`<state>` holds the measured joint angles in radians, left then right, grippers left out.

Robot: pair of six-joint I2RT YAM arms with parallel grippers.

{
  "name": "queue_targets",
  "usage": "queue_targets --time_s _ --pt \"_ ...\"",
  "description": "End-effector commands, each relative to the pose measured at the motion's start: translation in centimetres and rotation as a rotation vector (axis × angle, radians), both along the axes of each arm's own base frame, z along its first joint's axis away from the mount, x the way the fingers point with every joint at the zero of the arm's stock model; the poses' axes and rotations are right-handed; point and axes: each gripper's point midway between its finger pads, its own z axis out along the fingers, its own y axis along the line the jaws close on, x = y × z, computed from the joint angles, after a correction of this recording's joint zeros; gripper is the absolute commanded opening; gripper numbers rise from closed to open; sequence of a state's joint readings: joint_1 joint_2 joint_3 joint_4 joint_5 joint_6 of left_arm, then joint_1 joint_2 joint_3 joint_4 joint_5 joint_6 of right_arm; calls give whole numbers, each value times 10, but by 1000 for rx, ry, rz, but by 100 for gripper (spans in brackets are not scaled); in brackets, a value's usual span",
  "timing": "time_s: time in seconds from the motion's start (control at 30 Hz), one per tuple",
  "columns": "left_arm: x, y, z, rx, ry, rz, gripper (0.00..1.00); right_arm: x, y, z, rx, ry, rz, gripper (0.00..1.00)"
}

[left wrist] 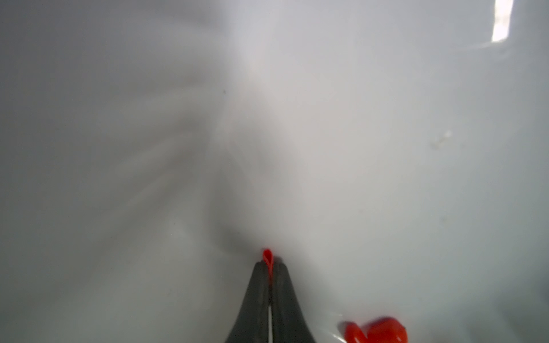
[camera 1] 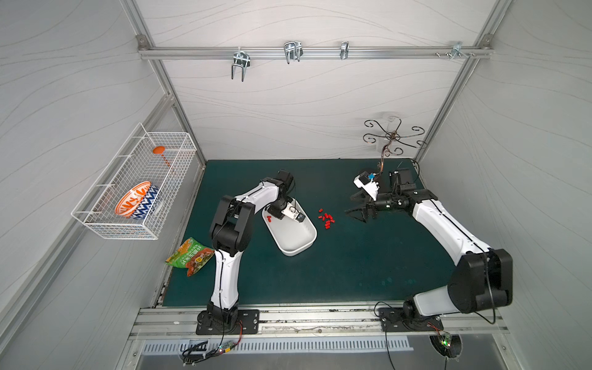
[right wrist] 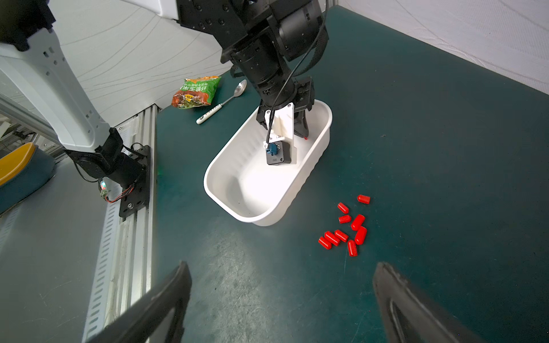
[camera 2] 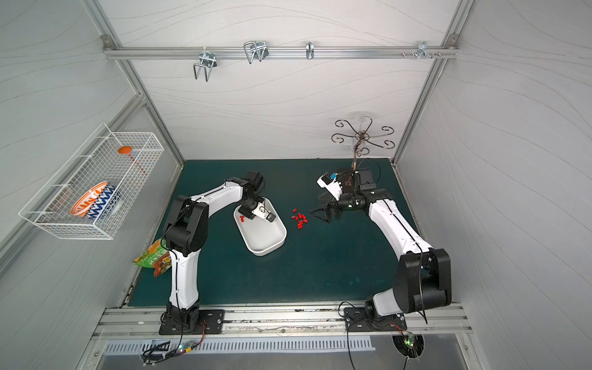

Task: Take the screw protection sleeves out of the storage box
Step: Pick up the screw protection sleeve from the storage box, then place the screw protection sleeve at the center of the board.

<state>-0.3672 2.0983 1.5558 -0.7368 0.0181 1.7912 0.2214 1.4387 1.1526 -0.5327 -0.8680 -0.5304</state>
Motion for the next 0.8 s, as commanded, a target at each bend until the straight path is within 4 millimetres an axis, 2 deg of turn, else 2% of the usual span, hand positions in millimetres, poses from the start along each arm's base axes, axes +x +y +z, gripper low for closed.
queue_targets --time_s 0.0,0.13,0.57,0.77 --pt "-7 -14 35 -123 -10 76 0 -5 -3 6 2 -7 -3 99" --pt "-23 -23 62 -229 40 190 0 -4 -3 7 2 -9 -5 99" --pt "-96 -60 136 -594 302 501 0 6 -3 7 -1 63 -33 99" --pt "-109 -75 161 -699 417 610 0 -2 -5 -8 -70 110 -30 99"
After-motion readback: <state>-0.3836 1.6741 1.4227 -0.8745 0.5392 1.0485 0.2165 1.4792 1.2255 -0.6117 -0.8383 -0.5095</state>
